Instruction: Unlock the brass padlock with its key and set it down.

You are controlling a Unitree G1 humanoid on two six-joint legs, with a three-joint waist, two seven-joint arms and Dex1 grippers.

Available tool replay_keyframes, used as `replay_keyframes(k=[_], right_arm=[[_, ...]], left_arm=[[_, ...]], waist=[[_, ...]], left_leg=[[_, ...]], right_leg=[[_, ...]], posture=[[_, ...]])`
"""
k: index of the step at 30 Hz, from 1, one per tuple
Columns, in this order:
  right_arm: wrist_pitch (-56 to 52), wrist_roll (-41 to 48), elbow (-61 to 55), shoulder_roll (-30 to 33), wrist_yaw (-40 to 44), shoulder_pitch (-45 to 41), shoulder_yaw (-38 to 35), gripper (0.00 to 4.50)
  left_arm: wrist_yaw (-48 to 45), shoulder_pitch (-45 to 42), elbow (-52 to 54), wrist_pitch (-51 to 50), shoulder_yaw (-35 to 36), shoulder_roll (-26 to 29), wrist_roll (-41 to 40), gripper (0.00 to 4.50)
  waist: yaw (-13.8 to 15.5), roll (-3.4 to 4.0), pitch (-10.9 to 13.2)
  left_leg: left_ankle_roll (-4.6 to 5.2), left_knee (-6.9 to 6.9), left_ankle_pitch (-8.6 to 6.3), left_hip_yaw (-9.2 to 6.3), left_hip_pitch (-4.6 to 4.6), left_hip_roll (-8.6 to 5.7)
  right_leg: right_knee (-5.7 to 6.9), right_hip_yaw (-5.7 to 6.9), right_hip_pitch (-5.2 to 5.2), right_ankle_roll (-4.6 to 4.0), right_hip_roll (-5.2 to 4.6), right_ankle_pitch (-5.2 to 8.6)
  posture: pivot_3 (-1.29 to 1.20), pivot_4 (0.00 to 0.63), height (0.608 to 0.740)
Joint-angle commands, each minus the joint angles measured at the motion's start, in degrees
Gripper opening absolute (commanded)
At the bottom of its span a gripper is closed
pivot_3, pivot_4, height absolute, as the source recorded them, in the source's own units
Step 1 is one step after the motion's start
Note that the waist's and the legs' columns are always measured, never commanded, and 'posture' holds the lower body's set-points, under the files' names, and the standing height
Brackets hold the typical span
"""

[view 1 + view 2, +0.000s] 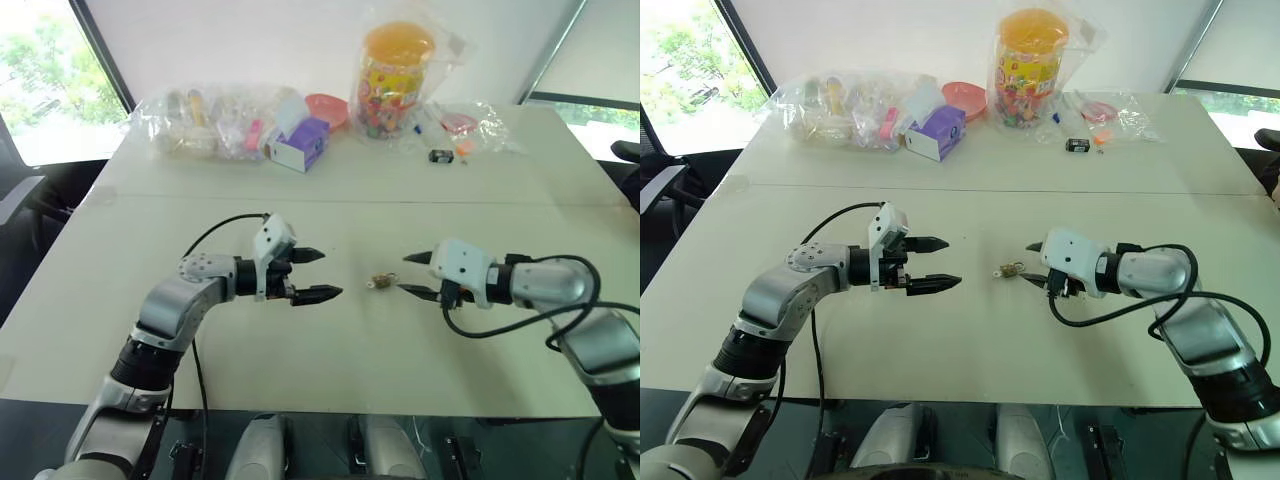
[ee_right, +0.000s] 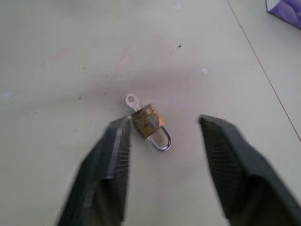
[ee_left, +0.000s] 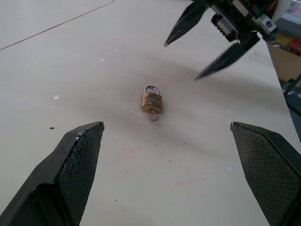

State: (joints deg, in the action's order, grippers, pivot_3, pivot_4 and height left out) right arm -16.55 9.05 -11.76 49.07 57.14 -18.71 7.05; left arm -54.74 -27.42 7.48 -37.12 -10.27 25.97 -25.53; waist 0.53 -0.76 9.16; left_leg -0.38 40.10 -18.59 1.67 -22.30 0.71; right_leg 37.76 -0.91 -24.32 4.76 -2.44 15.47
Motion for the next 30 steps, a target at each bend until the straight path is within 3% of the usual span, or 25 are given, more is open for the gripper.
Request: replay_keyframes(k=[1, 10, 20, 23, 28, 29, 30], right_arm=[[3.6, -0.1, 5.4, -2.1, 2.9, -4.4, 1.4, 4.47], [7.3, -0.7, 22.6, -8.1, 10.1, -11.9, 5.3, 4.47], [14.1, -4.8, 37.6, -12.2, 12.5, -16.2, 7.7, 4.47], [15.6, -5.8, 40.2, -12.9, 12.8, -16.8, 8.0, 3.64], [17.0, -7.2, 42.2, -13.4, 12.7, -16.5, 8.8, 0.97], [16.9, -7.2, 40.9, -13.1, 12.5, -15.9, 8.6, 0.63], [17.1, -7.4, 39.5, -12.8, 12.1, -15.3, 8.5, 0.66]], left_arm=[[-0.2, -1.6, 0.4, 1.3, 0.4, 0.0, 0.1, 4.5], [0.0, -0.5, 0.5, 2.9, -0.4, -0.1, 1.5, 4.5], [0.3, -0.3, 0.8, 3.4, 0.0, 0.7, 1.6, 4.5], [0.4, -0.1, 0.8, 3.7, -0.1, 0.9, 1.7, 4.5], [0.5, -0.1, 0.7, 3.7, -0.1, 0.8, 1.7, 4.5], [0.4, -0.1, 0.6, 3.6, -0.1, 0.8, 1.6, 4.5], [0.3, -0.2, 0.4, 3.6, -0.1, 0.7, 1.5, 4.5]], waist=[[0.0, 0.0, 0.0], [0.0, 0.0, 0.0], [-0.6, 0.01, 0.0], [-1.2, 0.01, 0.0], [-1.3, 0.02, 0.0], [-1.3, 0.02, 0.0], [-1.3, 0.02, 0.0]], left_leg=[[0.0, 0.0, 0.0, 0.0, 0.0, 0.0], [0.0, 0.0, 0.0, 0.01, -0.01, 0.0], [-0.01, 0.0, 0.0, 0.02, 0.01, 0.02], [-0.02, -0.01, 0.01, 0.02, 0.03, 0.04], [-0.05, 0.0, 0.03, 0.02, 0.12, 0.04], [-0.05, 0.0, 0.03, 0.02, 0.16, 0.04], [-0.05, 0.0, 0.03, 0.02, 0.21, 0.04]], right_leg=[[0.0, 0.0, 0.0, 0.0, -0.01, 0.0], [0.0, 0.01, -0.01, 0.0, -0.09, 0.0], [0.03, 0.01, -0.02, 0.0, -0.12, 0.0], [0.06, 0.0, -0.01, 0.0, -0.12, -0.01], [0.12, -0.01, 0.05, 0.0, -0.15, -0.01], [0.13, -0.01, 0.09, 0.0, -0.15, -0.01], [0.13, -0.01, 0.13, 0.0, -0.15, -0.01]], posture=[[0.0, 0.15, 0.735], [0.0, 0.15, 0.735], [0.0, 0.15, 0.735], [0.0, 0.15, 0.735], [0.0, 0.15, 0.735], [0.0, 0.15, 0.735], [0.0, 0.15, 0.735]])
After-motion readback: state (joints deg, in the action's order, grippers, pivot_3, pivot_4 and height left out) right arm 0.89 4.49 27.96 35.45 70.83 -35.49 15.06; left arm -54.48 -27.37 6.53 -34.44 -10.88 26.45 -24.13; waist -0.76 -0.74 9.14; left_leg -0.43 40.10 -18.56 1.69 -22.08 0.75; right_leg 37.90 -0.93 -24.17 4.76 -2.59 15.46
